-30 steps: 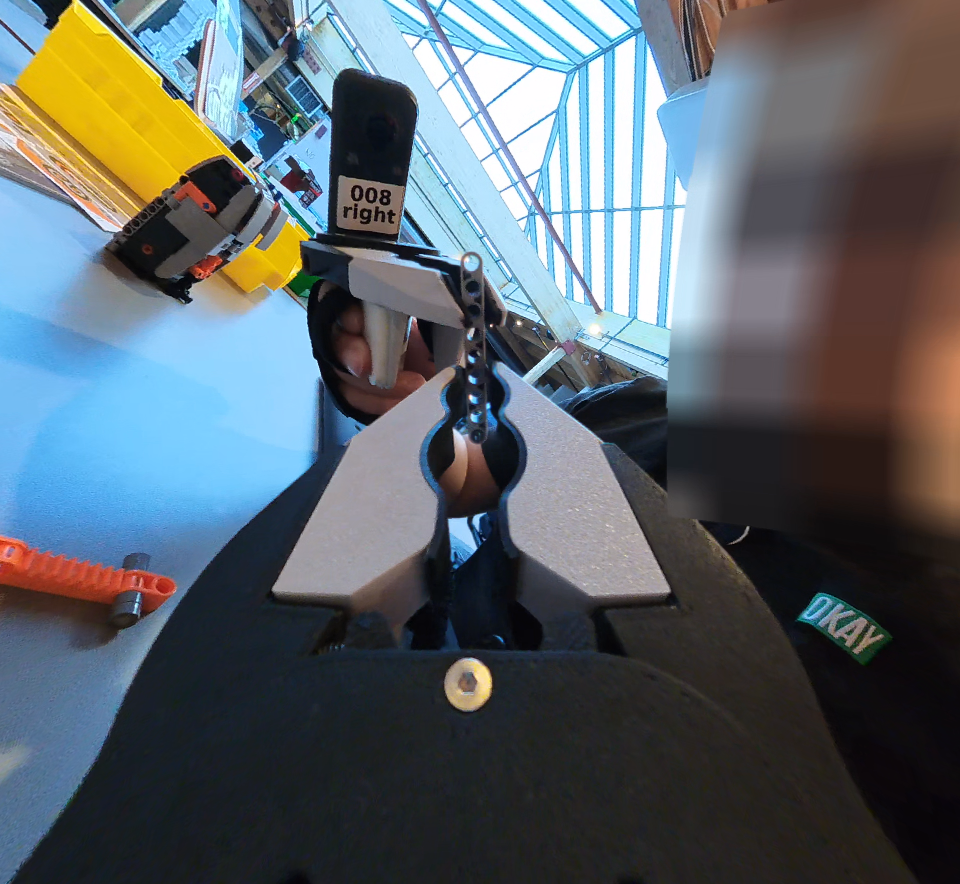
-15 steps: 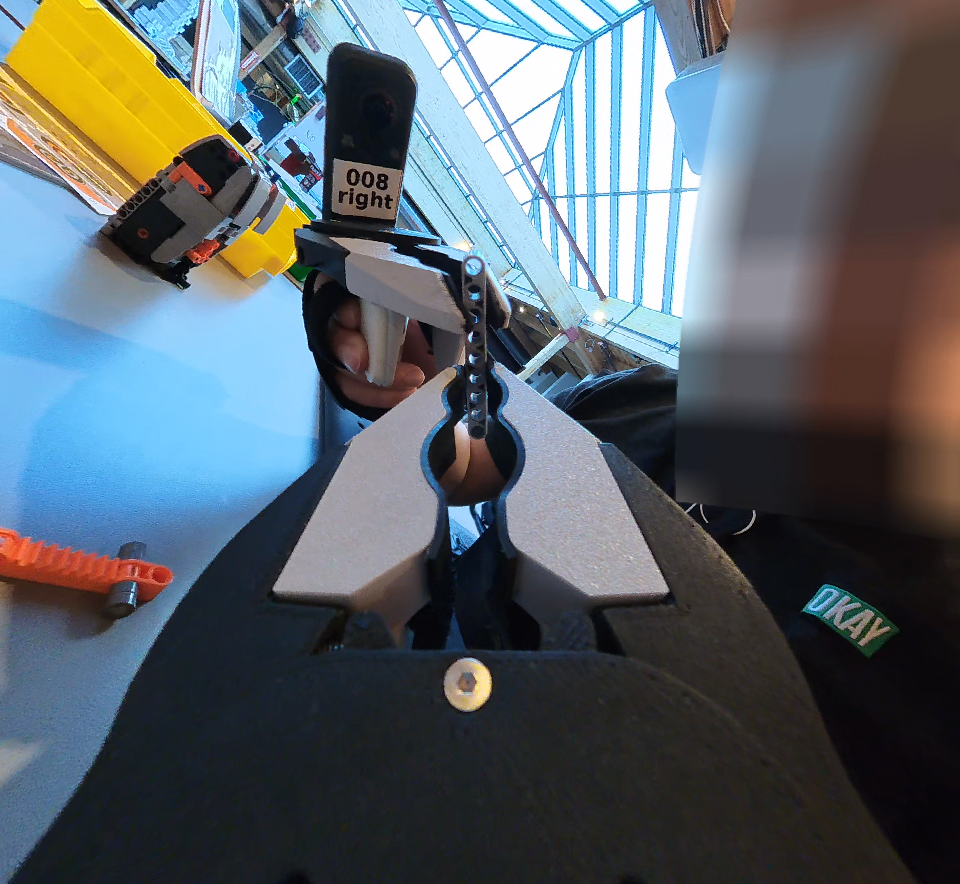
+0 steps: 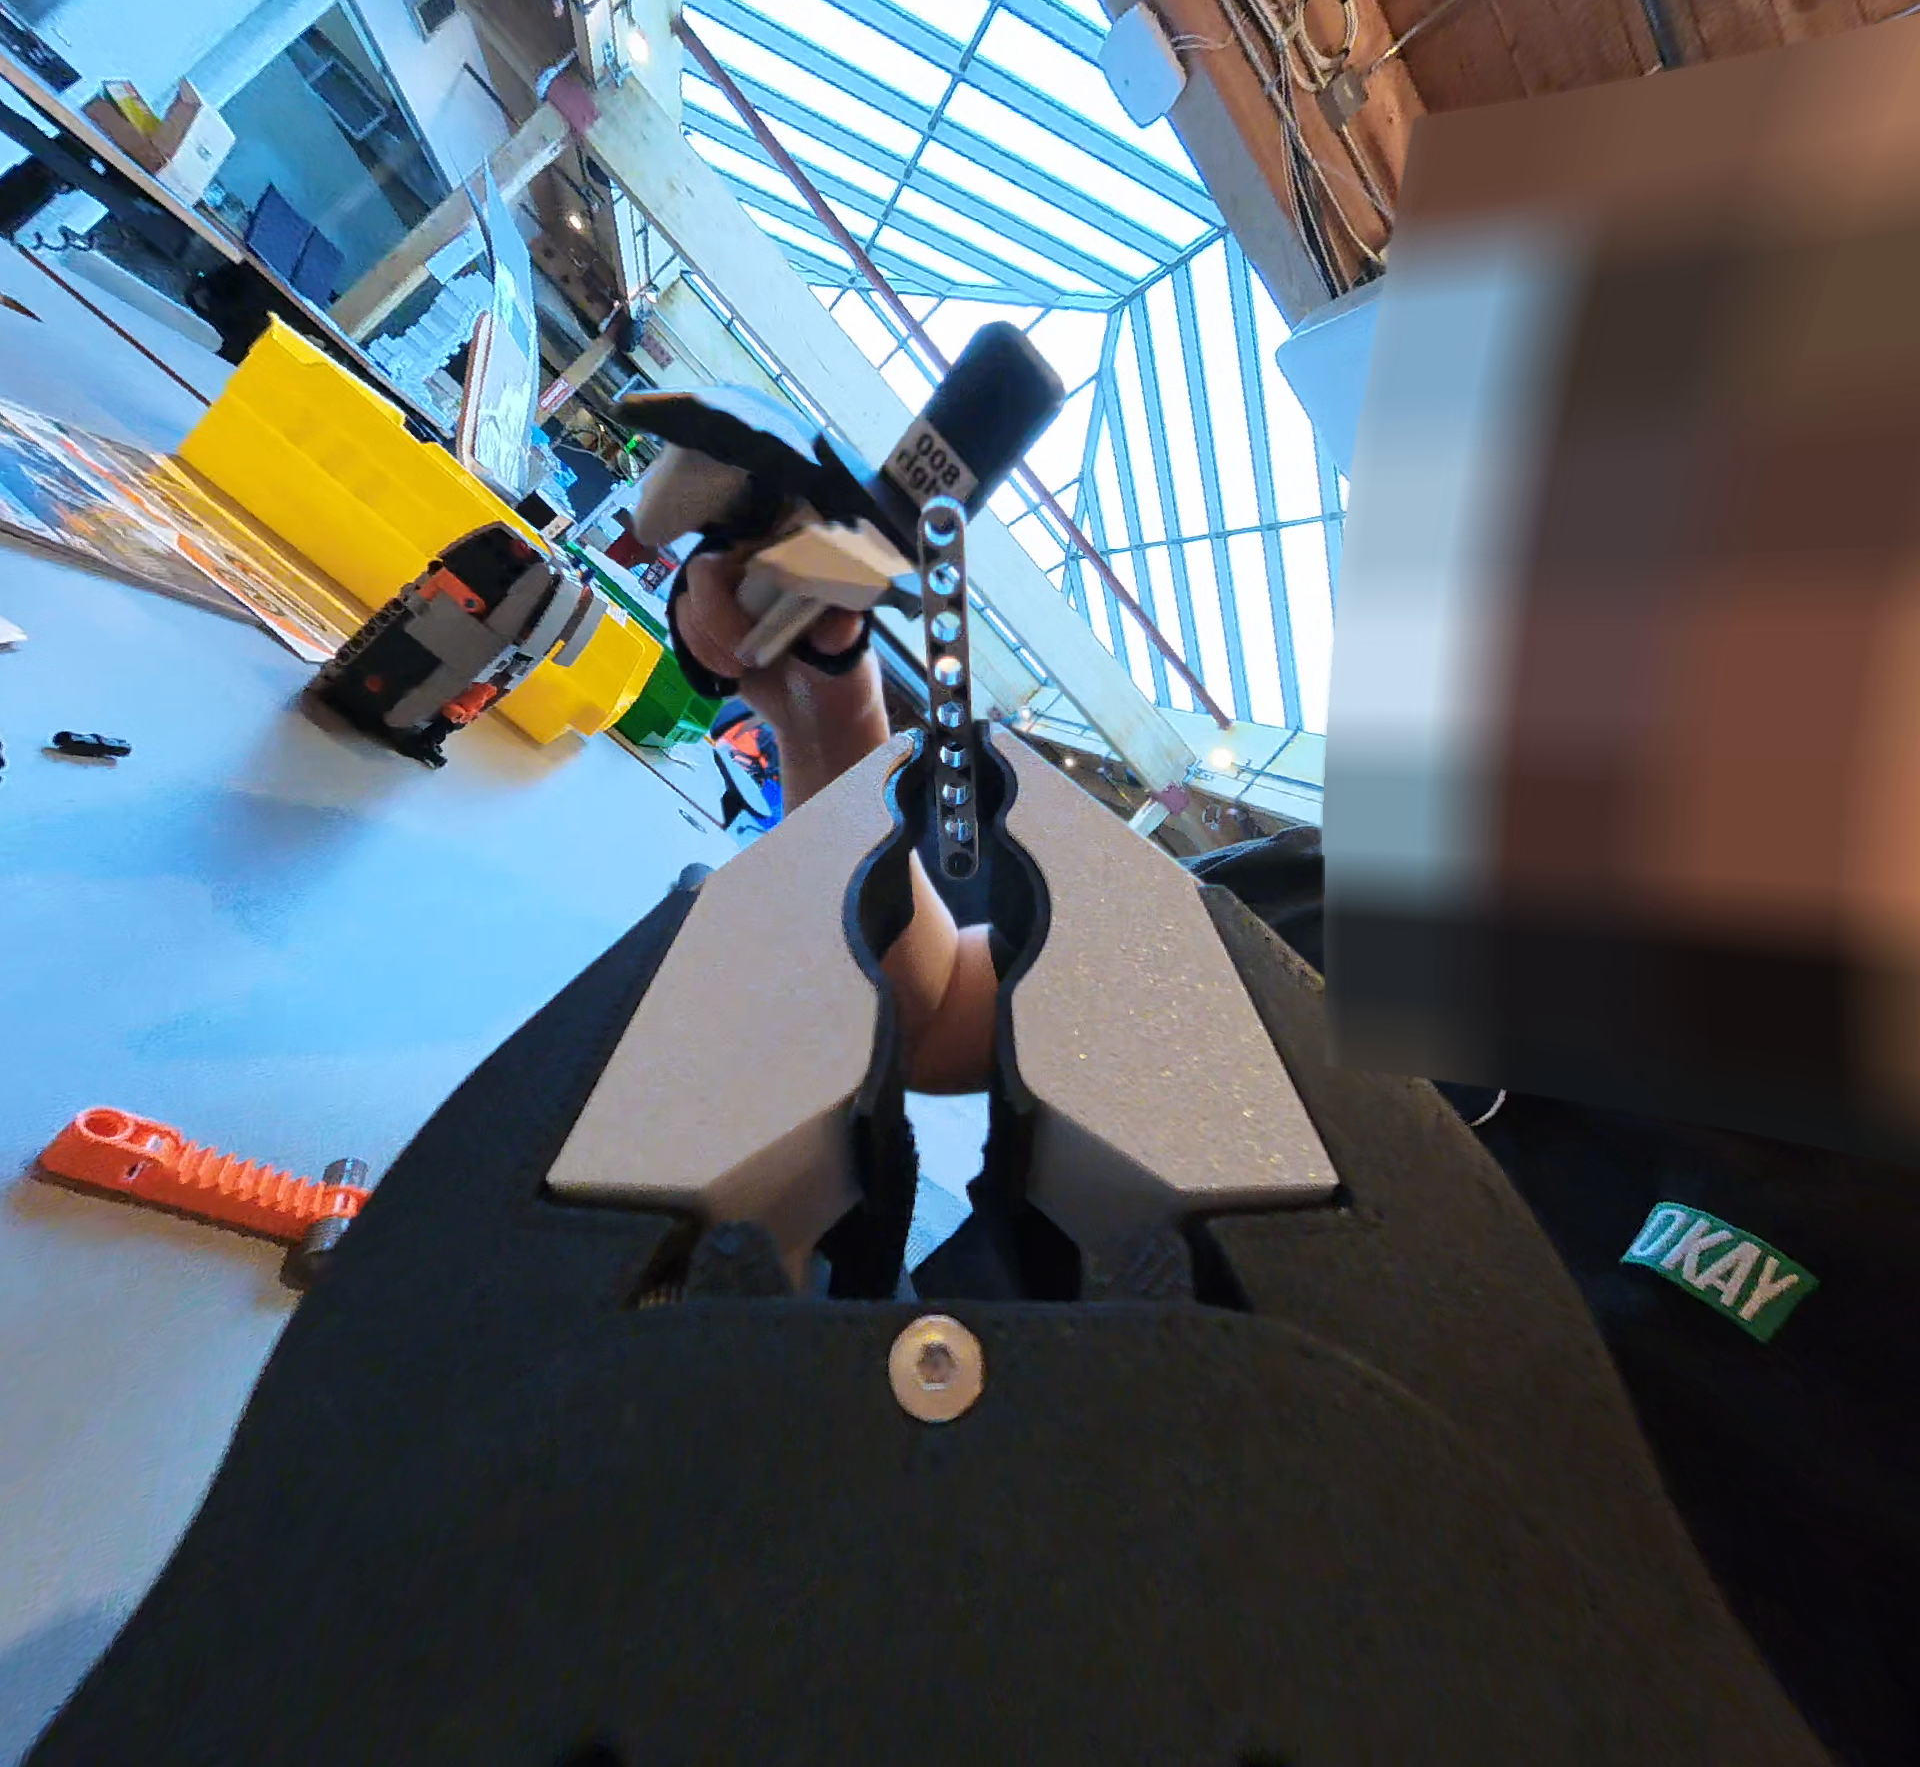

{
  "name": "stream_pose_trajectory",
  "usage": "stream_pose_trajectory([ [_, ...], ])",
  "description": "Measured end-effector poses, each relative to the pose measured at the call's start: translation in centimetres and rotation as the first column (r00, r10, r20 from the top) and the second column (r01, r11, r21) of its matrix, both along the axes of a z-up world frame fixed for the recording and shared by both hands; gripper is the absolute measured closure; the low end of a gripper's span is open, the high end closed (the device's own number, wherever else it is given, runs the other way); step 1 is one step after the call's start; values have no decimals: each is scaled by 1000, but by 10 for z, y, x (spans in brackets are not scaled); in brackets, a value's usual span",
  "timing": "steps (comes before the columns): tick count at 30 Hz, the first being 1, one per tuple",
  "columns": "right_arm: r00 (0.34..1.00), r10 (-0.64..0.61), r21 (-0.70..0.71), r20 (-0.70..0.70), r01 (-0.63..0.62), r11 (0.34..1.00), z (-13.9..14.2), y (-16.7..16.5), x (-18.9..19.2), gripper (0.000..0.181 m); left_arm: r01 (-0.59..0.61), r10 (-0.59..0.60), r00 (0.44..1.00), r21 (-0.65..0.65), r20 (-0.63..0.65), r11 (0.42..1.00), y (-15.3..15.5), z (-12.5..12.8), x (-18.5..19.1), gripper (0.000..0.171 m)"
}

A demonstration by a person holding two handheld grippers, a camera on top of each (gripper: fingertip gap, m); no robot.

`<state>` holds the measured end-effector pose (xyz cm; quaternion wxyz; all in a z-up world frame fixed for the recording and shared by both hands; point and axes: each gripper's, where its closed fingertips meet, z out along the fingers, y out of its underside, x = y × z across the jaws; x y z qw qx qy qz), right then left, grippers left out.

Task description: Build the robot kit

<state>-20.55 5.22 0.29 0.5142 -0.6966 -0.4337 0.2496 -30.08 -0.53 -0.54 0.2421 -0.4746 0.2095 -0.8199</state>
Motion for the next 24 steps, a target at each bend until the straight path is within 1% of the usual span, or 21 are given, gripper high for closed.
stream_pose_trajectory([
  [1, 992, -8, 5, 129, 7, 1000, -10, 6, 2, 136, 7, -7, 1000, -5, 6, 1000, 0, 1, 0, 168],
  [3, 947, -16, -5, 322, 19, 1000, -38, 22, 8, 158, 19, -19, 1000, -11, 7, 1000, -1, 1, 0, 168],
  [6, 843, 9, -113, 537, 61, 992, -94, 43, 26, 164, 16, -16, 1000, 7, -8, 1000, -6, -1, 1, 168],
  [8, 759, -13, -193, 651, 182, 964, -125, 50, 44, 158, 16, -16, 1000, 7, -14, 1000, -7, -2, 2, 168],
  [9, 747, -27, -233, 664, 241, 942, -134, 50, 47, 157, 17, -17, 1000, 5, -16, 1000, -7, -2, 2, 168],
  [10, 761, -46, -258, 647, 275, 926, -141, 49, 46, 158, 19, -19, 1000, 2, -12, 1000, -7, -2, 1, 168],
  [13, 820, -163, -245, 548, 344, 907, -149, 52, 41, 161, 14, -14, 1000, -3, 7, 1000, -6, 1, -2, 168],
  [15, 835, -234, -206, 498, 376, 904, -148, 55, 45, 161, 13, -13, 1000, -13, 12, 1000, -5, 1, -2, 169],
  [16, 848, -252, -209, 467, 382, 900, -147, 55, 46, 161, 19, -19, 1000, -20, 14, 1000, -4, 0, -2, 169],
  [17, 859, -258, -230, 443, 387, 893, -148, 54, 46, 161, 28, -27, 1000, -27, 15, 999, -4, 0, -1, 168],
  [21, 865, -280, -275, 417, 414, 868, -159, 53, 55, 159, 43, -42, 999, -26, 13, 999, -5, 0, 1, 168],
  [24, 876, -279, -308, 394, 411, 858, -166, 52, 55, 160, 48, -47, 999, -31, 20, 998, -6, 1, 0, 168],
])
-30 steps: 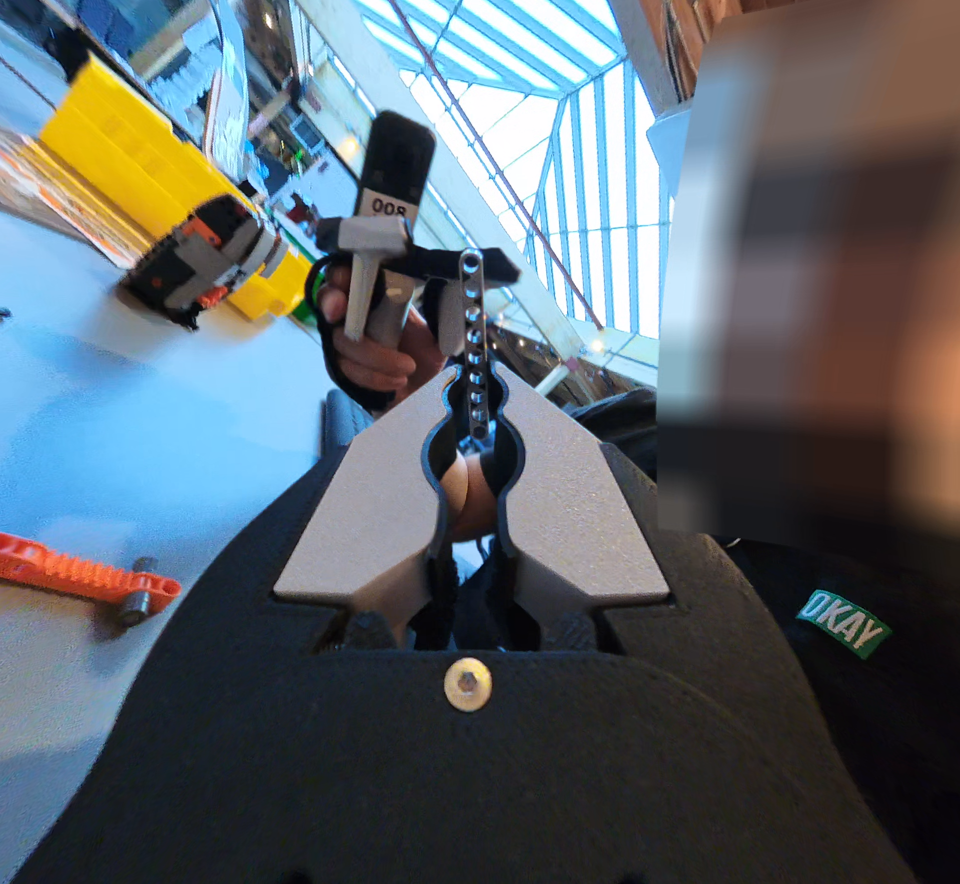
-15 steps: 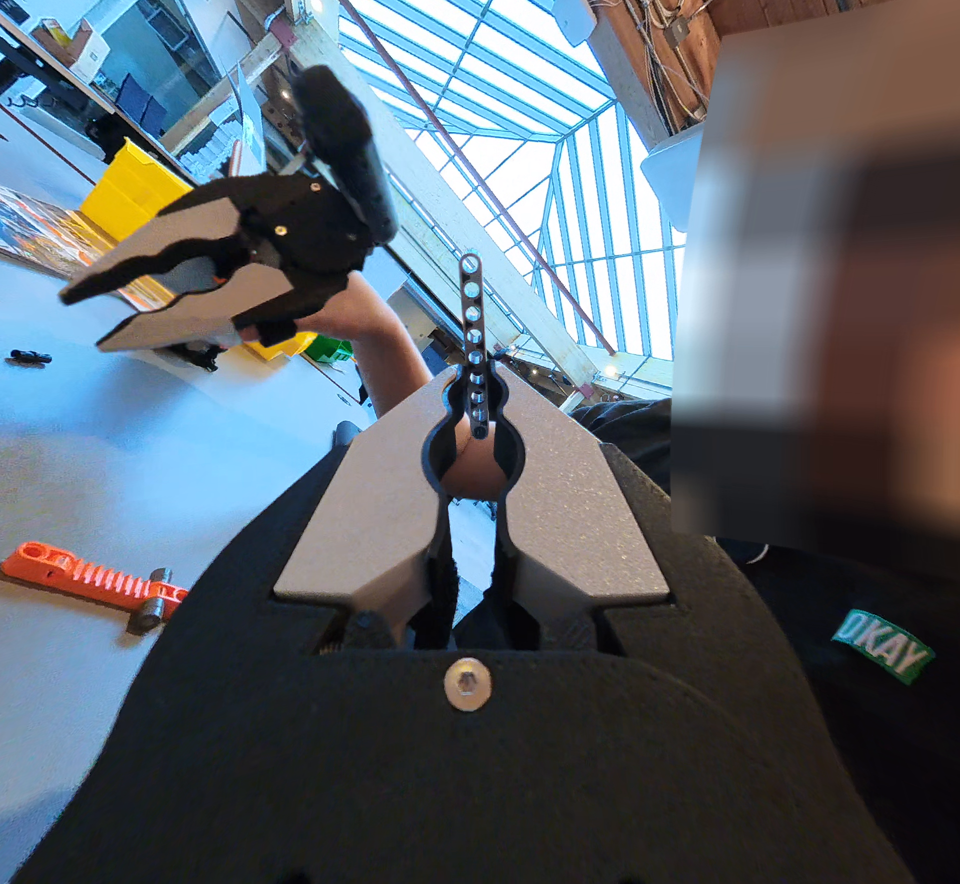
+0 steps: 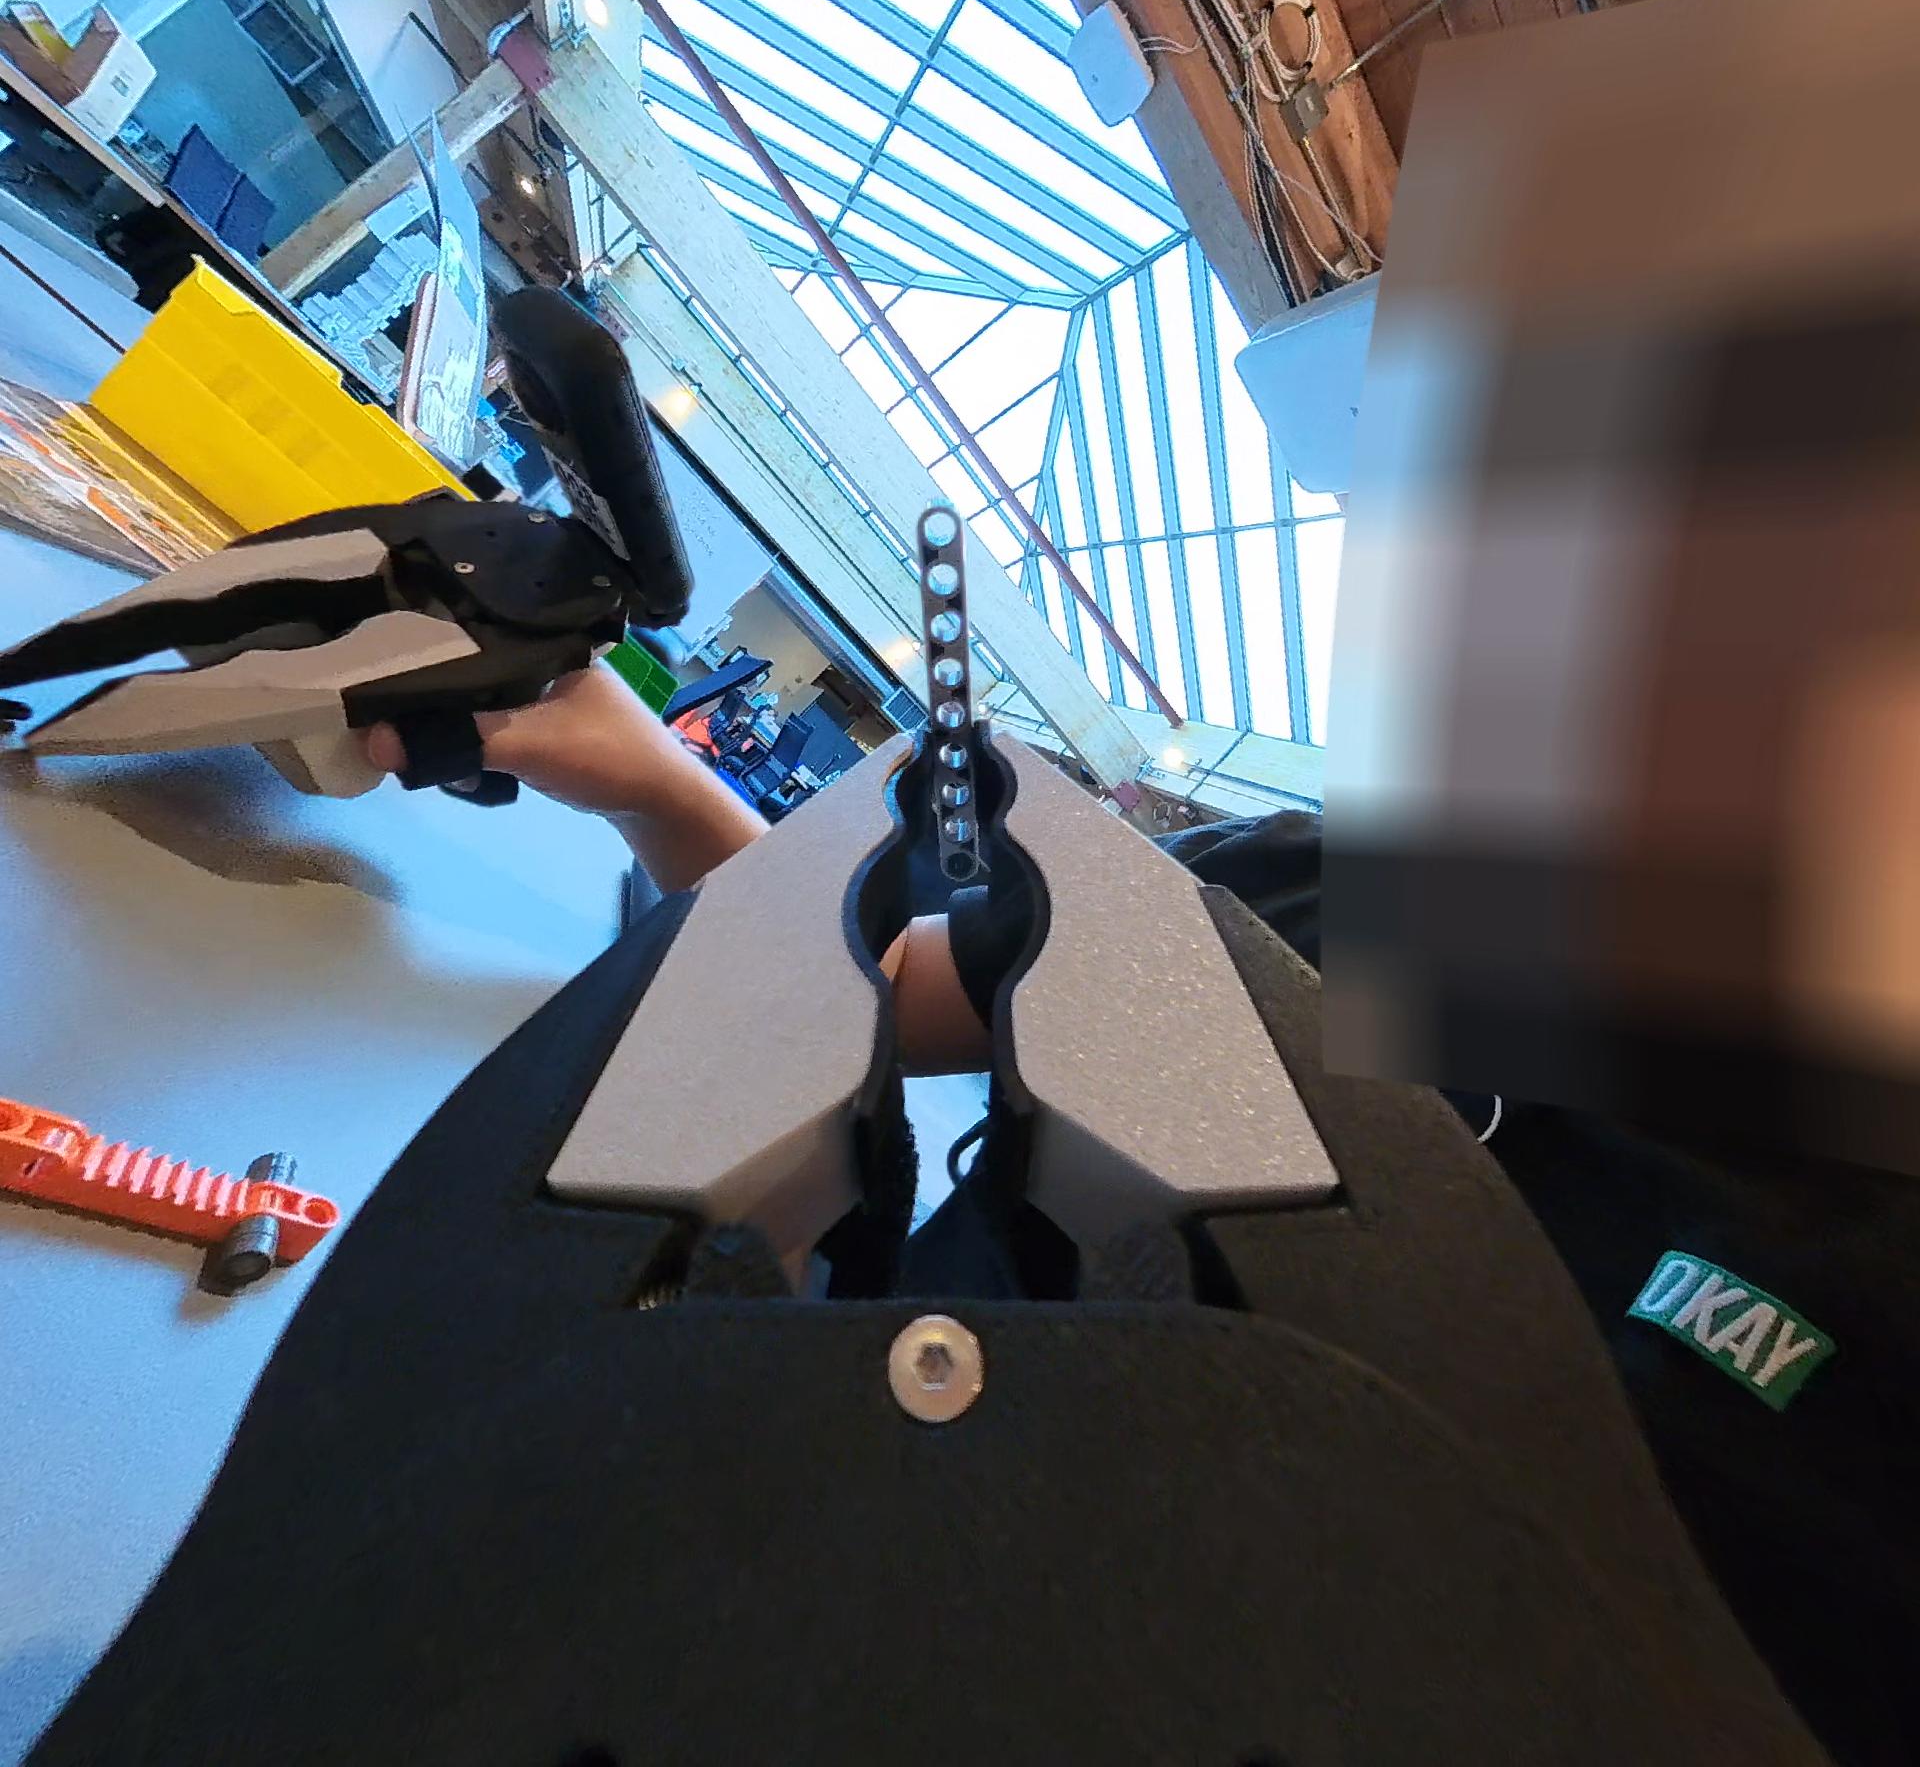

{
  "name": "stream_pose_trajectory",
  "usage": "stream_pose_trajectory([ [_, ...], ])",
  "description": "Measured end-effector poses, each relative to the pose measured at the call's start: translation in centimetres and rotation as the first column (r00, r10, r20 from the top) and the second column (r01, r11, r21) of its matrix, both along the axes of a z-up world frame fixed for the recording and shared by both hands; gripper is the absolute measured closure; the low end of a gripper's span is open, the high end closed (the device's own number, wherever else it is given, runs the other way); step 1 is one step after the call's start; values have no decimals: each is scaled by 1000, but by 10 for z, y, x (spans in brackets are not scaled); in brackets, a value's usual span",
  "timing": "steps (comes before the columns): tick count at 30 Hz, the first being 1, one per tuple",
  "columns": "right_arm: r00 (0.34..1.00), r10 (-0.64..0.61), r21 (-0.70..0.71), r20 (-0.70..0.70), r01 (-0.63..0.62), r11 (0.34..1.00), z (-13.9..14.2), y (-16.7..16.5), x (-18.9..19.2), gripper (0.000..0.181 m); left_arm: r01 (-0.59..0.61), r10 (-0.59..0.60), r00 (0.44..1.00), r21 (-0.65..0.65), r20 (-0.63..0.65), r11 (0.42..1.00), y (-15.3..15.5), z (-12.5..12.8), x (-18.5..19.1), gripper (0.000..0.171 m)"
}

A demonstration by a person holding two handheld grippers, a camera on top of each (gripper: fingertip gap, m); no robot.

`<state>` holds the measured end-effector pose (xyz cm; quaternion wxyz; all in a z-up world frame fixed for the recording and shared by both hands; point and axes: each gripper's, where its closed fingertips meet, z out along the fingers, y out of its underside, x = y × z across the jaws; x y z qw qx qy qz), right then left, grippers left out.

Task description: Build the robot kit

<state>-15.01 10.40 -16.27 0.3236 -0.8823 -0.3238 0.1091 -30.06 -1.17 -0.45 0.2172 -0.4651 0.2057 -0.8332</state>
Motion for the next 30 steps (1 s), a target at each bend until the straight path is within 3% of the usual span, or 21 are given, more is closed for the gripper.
stream_pose_trajectory([
  [4, 1000, 1, 2, -21, -1, 1000, 0, 2, 0, 165, 1, -1, 1000, -4, 4, 1000, 1, 0, -1, 168],
  [6, 999, 13, 6, -32, -13, 1000, 0, 1, -1, 178, 4, -4, 1000, -8, 6, 1000, 1, 0, 0, 168],
  [12, 997, 69, 33, 17, -70, 997, 1, -6, -3, 179, -4, 5, 1000, -23, 26, 1000, 5, 2, -4, 168],
  [14, 993, 120, 102, -6, -119, 988, 17, -11, -14, 179, -7, 8, 1000, -29, 26, 1000, 5, 1, -4, 169],
  [17, 957, 246, 253, -153, -203, 946, 67, -31, -49, 179, -8, 8, 1000, -36, 16, 999, 6, -1, -3, 168],
  [20, 828, 454, 366, -329, -331, 870, 114, -73, -96, 179, 2, -2, 1000, -45, 7, 999, 6, -3, -1, 168],
  [26, 758, 557, 407, -339, -416, 813, 131, -102, -125, 179, -6, 3, 999, -43, -51, 999, 7, -12, 5, 168],
  [30, 769, 581, 414, -268, -453, 790, 127, -106, -129, 179, -21, 15, 992, -47, -127, 999, 10, -23, 12, 168],
])
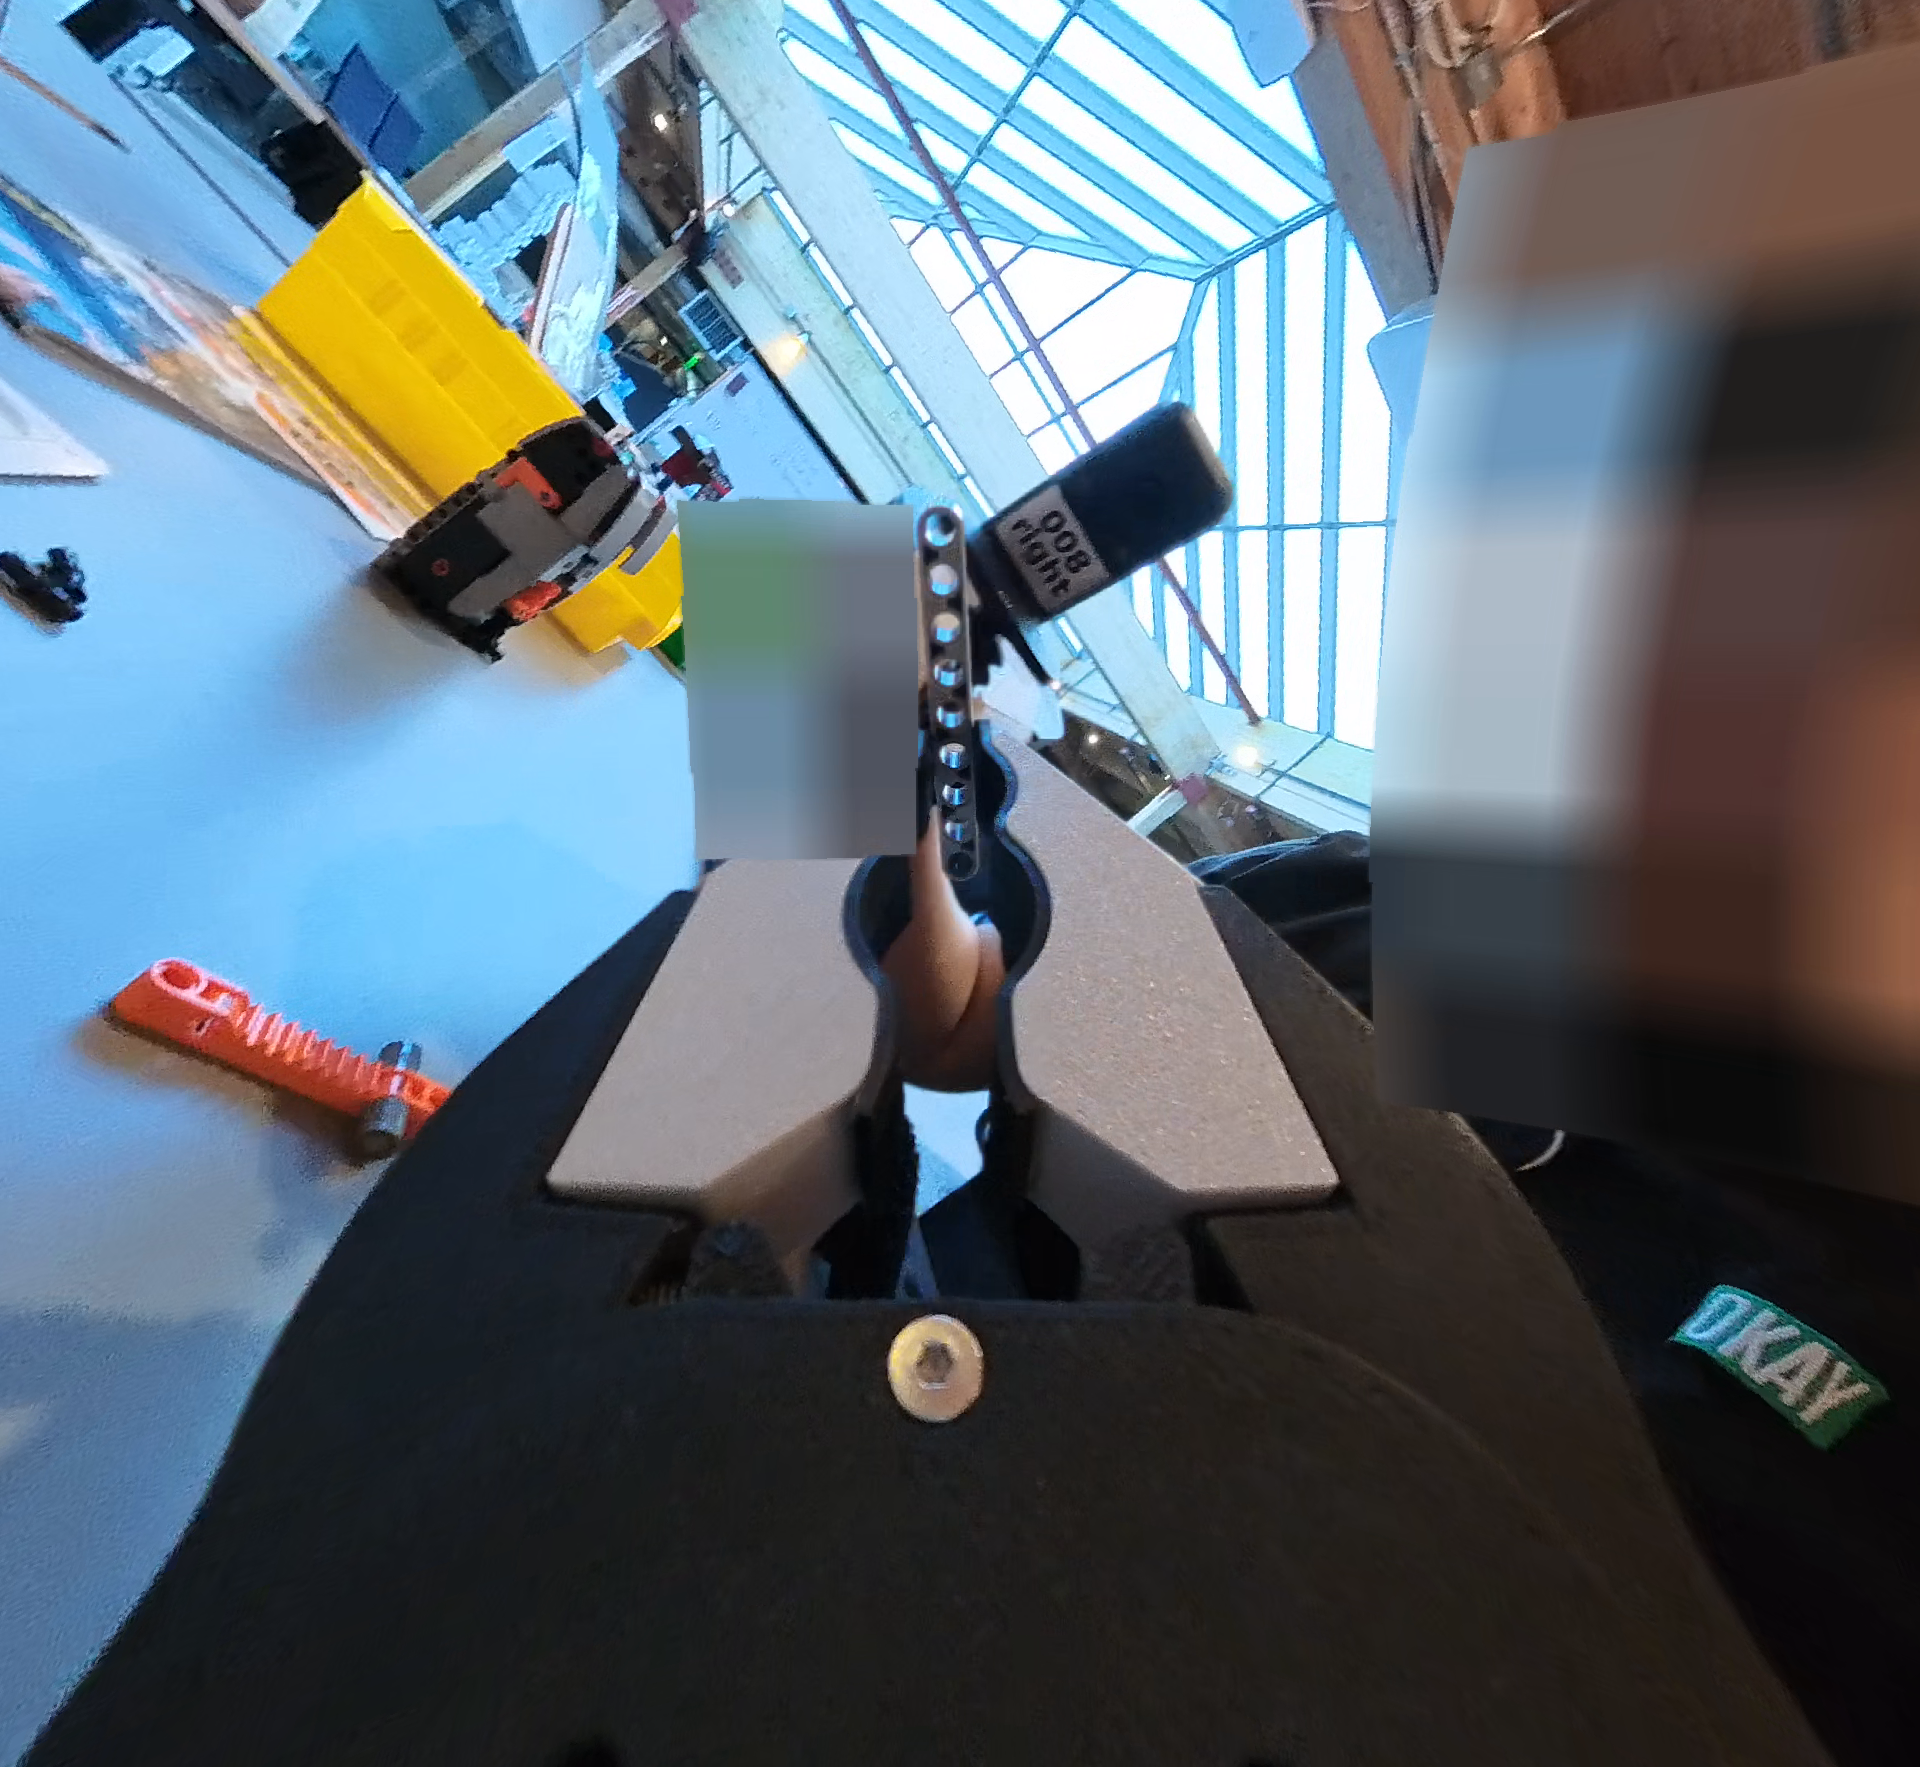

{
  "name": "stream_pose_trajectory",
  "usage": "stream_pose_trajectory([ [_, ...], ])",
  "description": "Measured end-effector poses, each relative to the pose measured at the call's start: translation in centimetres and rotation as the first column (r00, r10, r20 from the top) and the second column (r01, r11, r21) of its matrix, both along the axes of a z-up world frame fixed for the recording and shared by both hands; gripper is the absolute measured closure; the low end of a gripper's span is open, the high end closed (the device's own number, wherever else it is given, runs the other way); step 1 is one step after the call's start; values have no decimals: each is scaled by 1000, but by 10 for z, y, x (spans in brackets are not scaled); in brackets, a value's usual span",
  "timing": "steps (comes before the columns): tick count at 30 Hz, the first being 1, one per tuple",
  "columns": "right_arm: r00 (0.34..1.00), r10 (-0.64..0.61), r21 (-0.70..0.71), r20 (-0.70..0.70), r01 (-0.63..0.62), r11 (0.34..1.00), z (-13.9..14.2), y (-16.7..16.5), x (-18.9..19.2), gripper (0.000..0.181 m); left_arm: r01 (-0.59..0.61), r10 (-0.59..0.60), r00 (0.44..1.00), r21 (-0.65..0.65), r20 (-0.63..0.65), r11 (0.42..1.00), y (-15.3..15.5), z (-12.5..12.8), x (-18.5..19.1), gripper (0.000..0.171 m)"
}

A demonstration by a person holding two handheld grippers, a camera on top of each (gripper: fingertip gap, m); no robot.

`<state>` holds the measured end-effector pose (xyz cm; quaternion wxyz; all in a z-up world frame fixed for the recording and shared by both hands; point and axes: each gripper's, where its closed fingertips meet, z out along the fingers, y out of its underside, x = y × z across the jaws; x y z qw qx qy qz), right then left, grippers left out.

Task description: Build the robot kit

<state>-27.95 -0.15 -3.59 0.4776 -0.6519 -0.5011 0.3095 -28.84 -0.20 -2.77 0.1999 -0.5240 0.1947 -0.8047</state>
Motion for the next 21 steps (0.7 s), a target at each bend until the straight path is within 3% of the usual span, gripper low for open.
stream_pose_trajectory([
  [9, 981, -40, 114, 190, 19, 993, -24, 5, 6, 179, 64, -77, 983, -87, -165, 994, 0, -27, 17, 169],
  [21, 927, -91, 172, 364, 29, 985, -55, 14, 17, 179, 9, -82, 943, -223, -321, 975, 12, -59, 27, 168],
])
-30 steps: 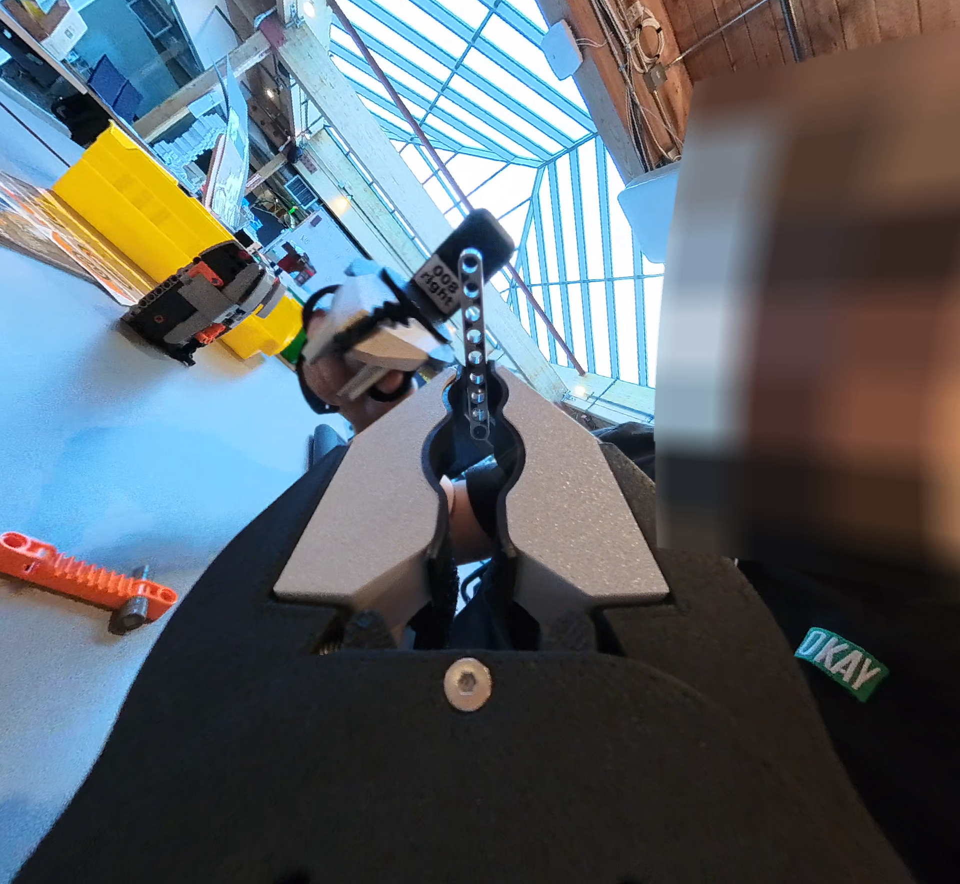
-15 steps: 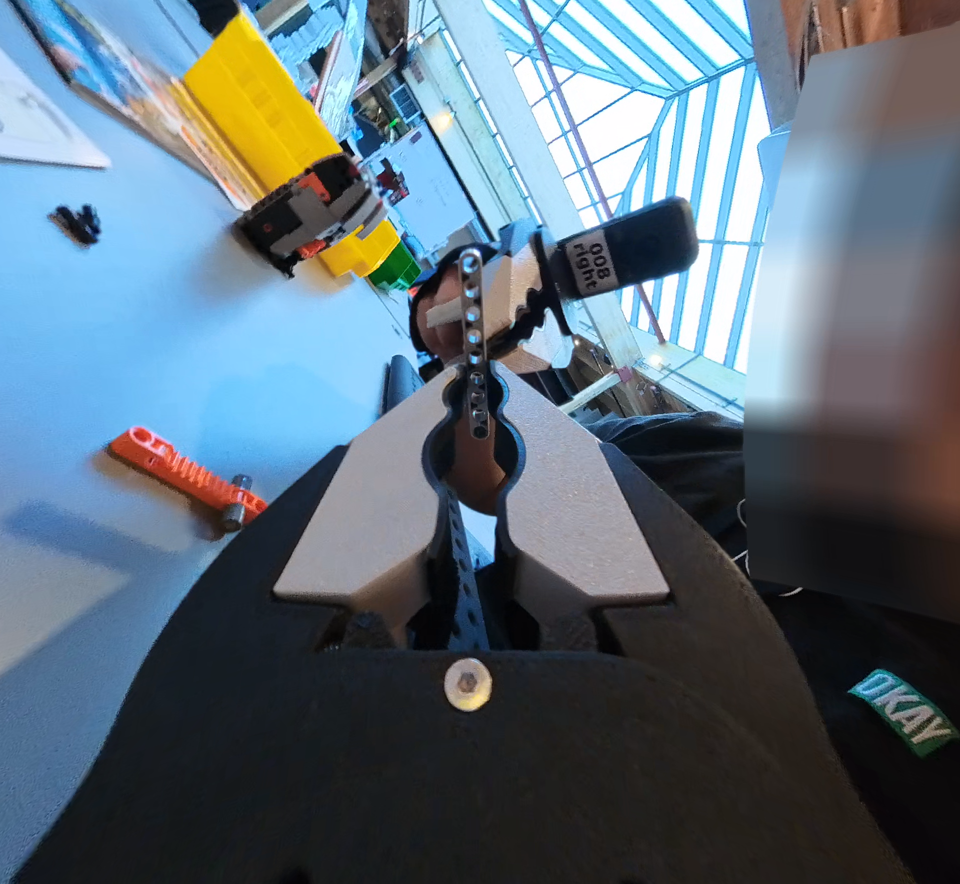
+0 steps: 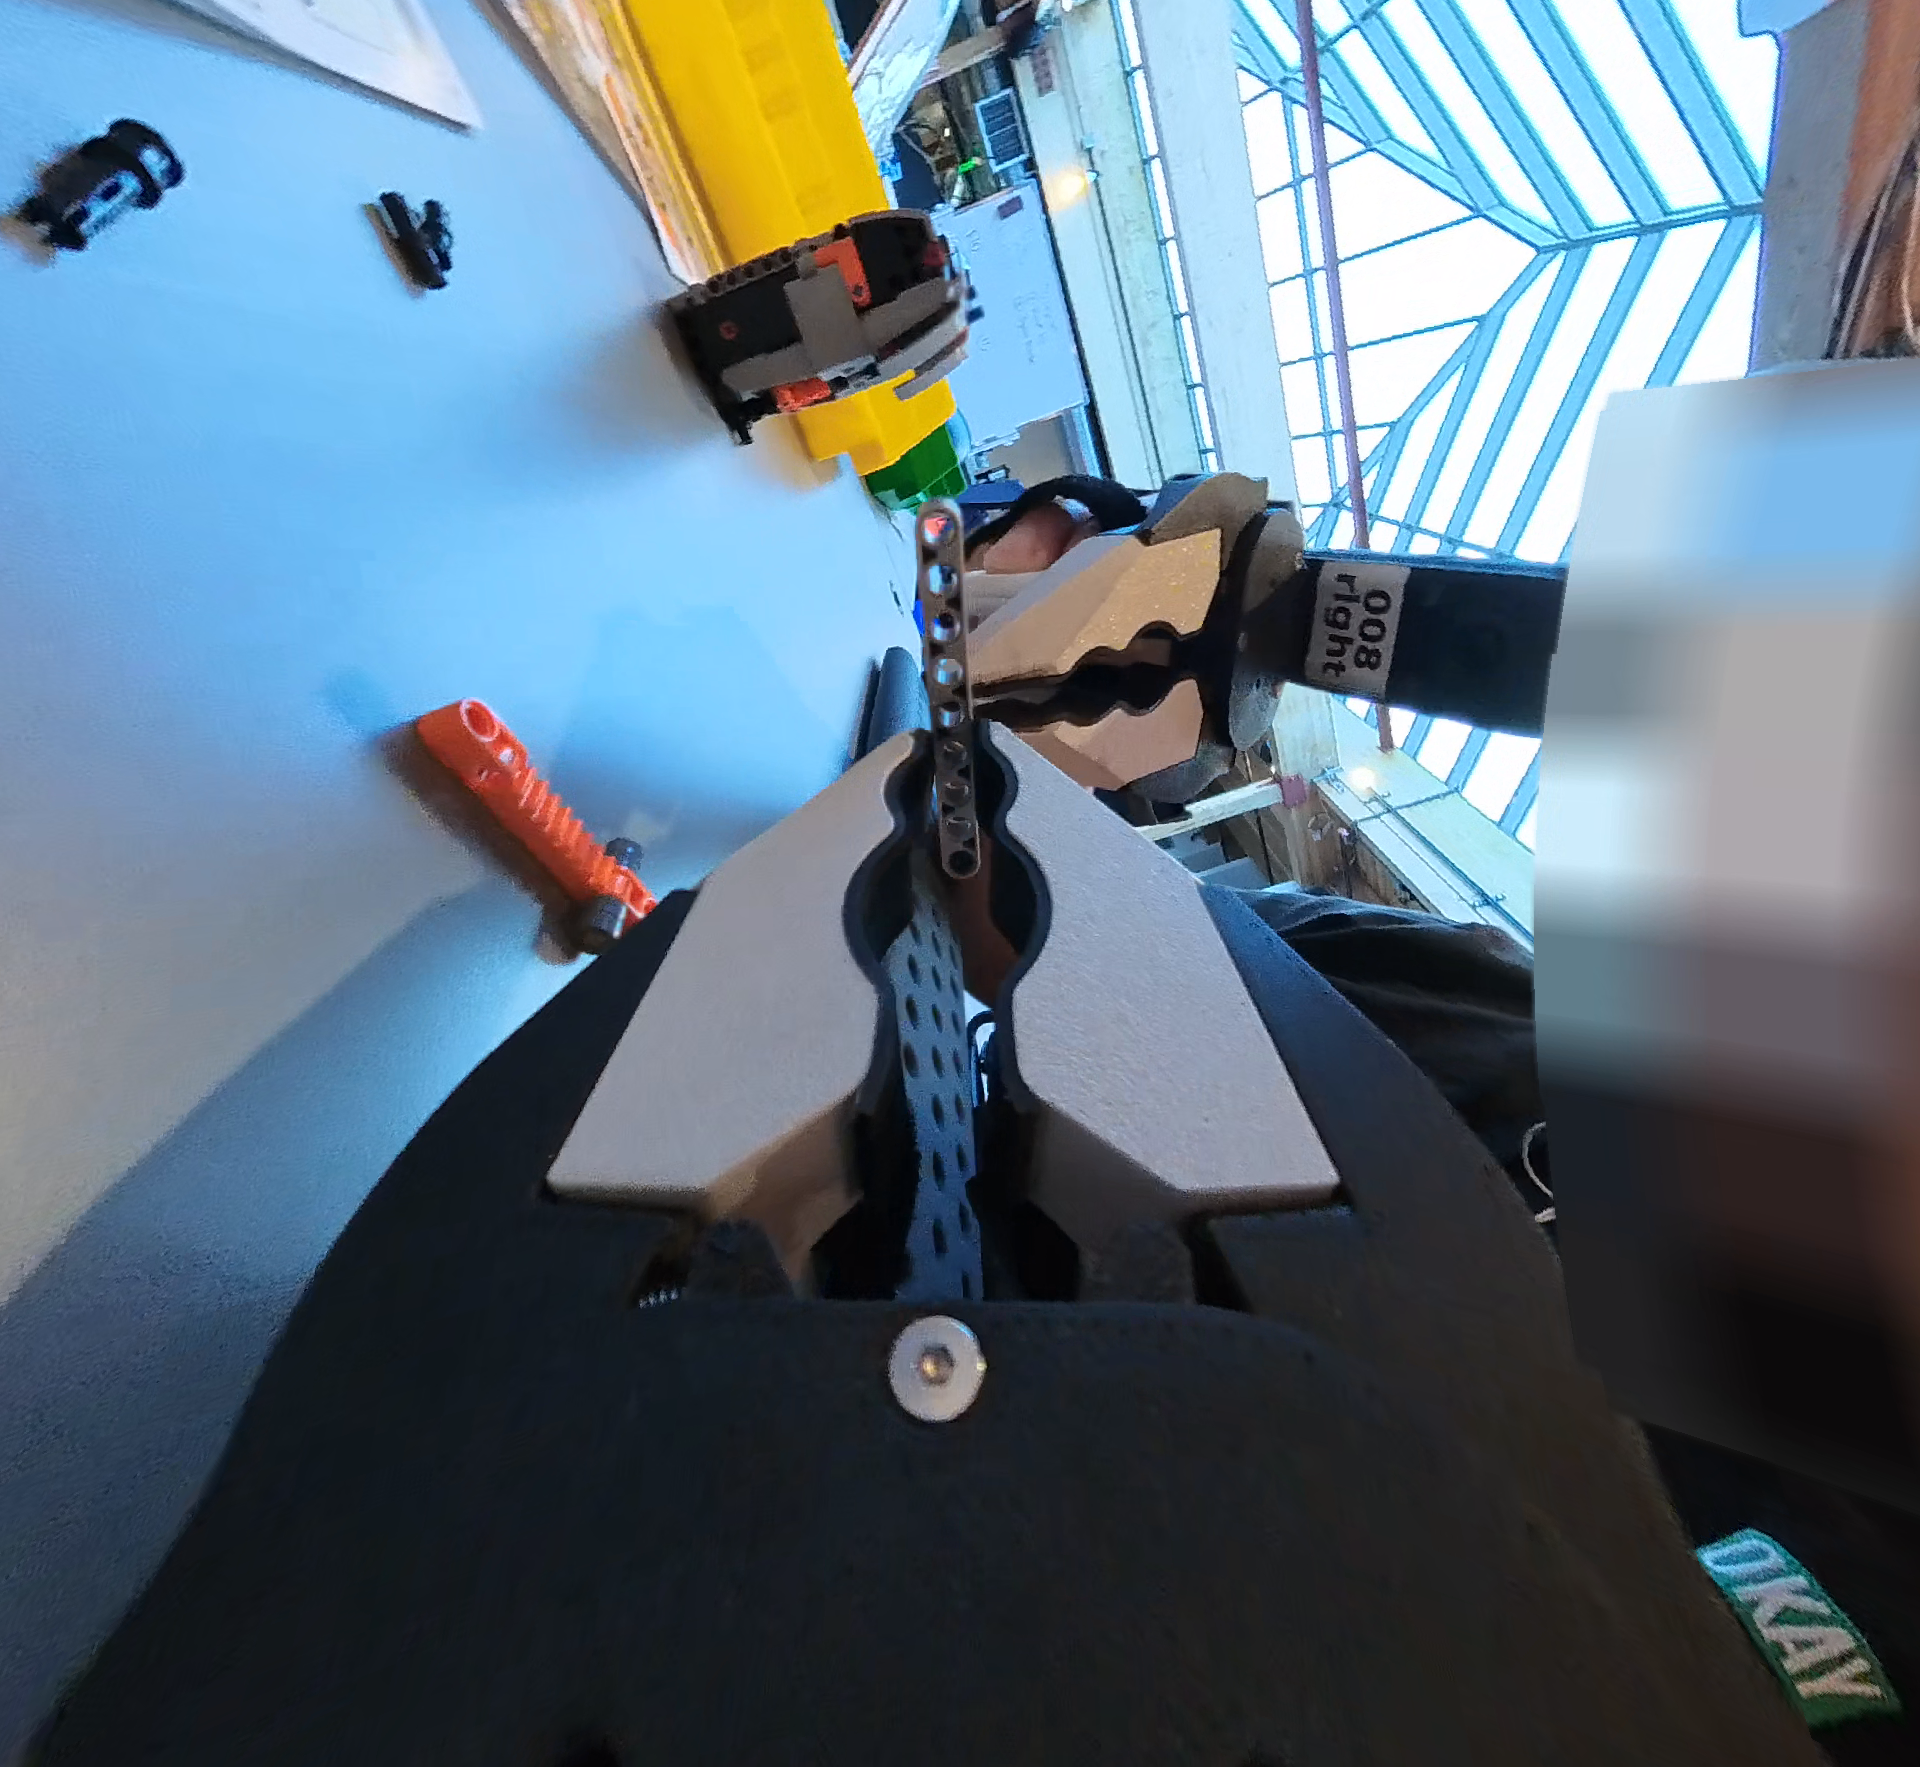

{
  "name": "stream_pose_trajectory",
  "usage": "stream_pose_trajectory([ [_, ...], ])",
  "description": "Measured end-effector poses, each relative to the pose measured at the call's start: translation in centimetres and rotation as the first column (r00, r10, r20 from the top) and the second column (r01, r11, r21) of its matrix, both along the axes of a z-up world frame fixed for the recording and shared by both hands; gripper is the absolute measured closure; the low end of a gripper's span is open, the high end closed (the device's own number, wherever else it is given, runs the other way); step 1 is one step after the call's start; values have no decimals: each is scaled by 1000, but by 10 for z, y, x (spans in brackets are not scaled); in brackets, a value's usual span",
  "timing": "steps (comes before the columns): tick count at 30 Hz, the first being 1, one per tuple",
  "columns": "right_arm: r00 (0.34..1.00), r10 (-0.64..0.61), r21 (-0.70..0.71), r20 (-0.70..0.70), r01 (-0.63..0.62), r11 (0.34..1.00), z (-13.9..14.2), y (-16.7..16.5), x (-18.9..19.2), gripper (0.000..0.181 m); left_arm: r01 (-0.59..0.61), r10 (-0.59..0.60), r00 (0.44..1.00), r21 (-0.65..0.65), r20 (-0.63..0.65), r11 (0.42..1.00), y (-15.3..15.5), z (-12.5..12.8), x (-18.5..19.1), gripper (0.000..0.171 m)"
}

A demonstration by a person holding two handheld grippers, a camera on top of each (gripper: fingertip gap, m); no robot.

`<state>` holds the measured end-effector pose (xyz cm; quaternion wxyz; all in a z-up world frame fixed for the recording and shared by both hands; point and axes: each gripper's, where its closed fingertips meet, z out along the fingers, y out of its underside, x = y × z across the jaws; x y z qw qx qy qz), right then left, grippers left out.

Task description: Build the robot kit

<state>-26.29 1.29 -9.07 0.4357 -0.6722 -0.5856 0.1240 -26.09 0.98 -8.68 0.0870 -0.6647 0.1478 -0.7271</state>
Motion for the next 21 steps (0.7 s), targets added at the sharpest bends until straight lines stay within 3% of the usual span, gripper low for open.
stream_pose_trajectory([
  [7, 997, -41, 23, 72, 39, 999, -15, 5, 2, 179, -33, 27, 997, -87, -75, 996, 6, -16, 2, 168],
  [13, 996, -47, 38, 73, 44, 998, -19, 6, -1, 179, -32, 24, 998, -129, -64, 991, 9, -19, 1, 168],
  [17, 999, 12, 31, 39, -13, 999, -18, 0, -2, 179, 36, -42, 998, -123, -45, 992, 0, -17, 0, 168],
  [21, 995, 76, 36, -60, -74, 997, -4, -10, -8, 179, 137, -127, 989, -142, 79, 980, -10, -2, -6, 168],
])
